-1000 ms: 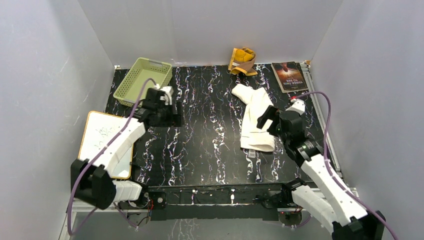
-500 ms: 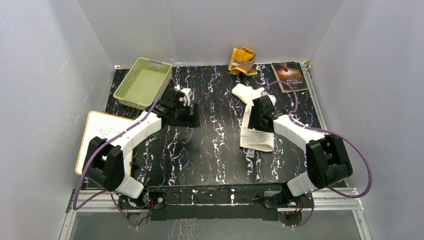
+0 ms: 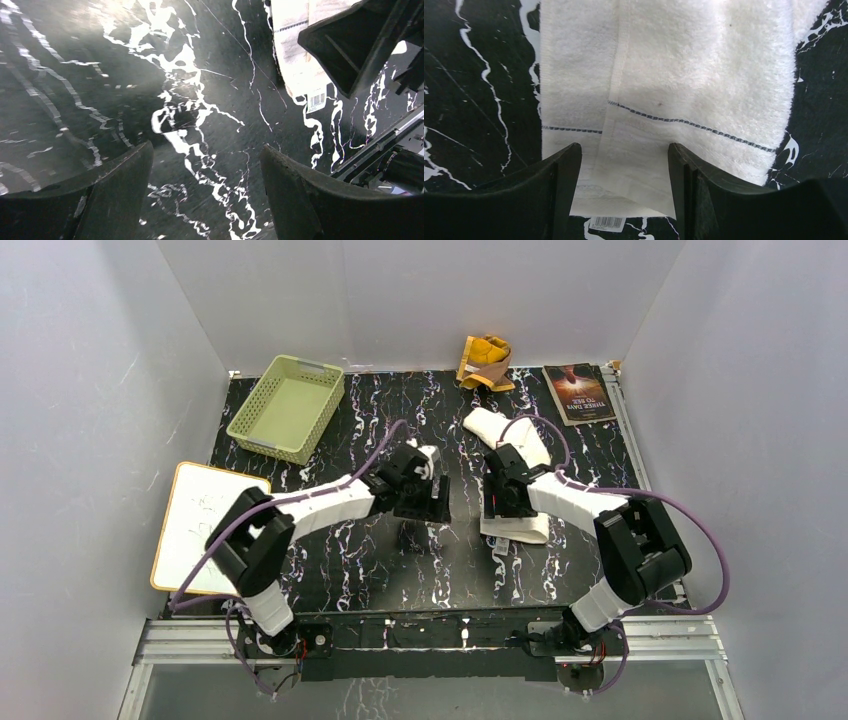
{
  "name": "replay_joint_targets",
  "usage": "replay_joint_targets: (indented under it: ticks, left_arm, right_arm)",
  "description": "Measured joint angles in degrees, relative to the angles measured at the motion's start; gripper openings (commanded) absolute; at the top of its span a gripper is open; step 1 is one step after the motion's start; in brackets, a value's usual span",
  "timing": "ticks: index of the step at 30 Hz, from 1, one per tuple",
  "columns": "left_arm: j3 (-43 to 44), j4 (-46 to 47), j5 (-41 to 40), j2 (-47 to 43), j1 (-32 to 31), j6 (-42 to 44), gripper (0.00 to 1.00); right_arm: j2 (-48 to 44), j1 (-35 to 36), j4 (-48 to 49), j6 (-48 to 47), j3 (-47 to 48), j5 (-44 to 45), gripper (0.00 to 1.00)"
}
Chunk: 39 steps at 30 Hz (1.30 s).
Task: Roll the towels
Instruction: Flatten out the towel at the center of the board.
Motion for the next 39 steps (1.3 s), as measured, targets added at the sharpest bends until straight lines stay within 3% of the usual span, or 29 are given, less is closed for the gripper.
replay_joint_targets:
  ticks: [4,8,13,18,21,24,28,34,37,39]
  left_arm:
    - [1.1,2.7,0.3,5.5,-2.9,-2.4,0.76]
    - [2.7,4.0,0.5,9.1,-5.2,-3.9,0.76]
    - [3.7,3.7,-0.1,8.9,-5.6,-4.0,0.77]
    - [3.7,0.0,-0.2,5.3,-2.5,-2.6,0.79]
    - [3.8,-3.0,1.2,-1.0,4.7,-1.2,0.80]
    - [5.0,-6.8,2.1,-9.6,15.7,0.2,0.86]
    - [12.0,-12.3,-0.1,-20.1,29.8,0.7,0.90]
    - [17.9,-16.5,-6.3,-34.4,31.9,0.3,0.94]
    - [18.9,-19.5,-9.1,-38.7,31.6,0.6,0.95]
    - [19.8,-21.4,-10.1,-39.6,31.6,1.2,0.94]
  right_arm:
    - [0.5,0.0,-1.0,0.4,-0.8,0.4,0.54]
    - [0.5,0.0,-1.5,0.9,-0.9,0.7,0.35]
    - [0.5,0.0,-1.9,1.3,-0.9,1.1,0.01]
    - [-0.8,-0.1,-4.1,1.7,-0.7,1.1,0.00]
    - [-3.7,0.0,-8.5,1.7,2.5,0.5,0.00]
    - [-4.2,1.4,-14.0,1.7,15.0,0.0,0.00]
    - [2.5,8.8,-15.6,1.1,43.3,0.0,0.00]
    - [21.2,23.8,-18.6,-0.1,84.3,-3.1,0.00]
    - [21.8,28.7,-20.6,-0.6,86.1,-5.3,0.00]
    - [16.5,28.6,-19.9,-0.9,76.4,-6.0,0.00]
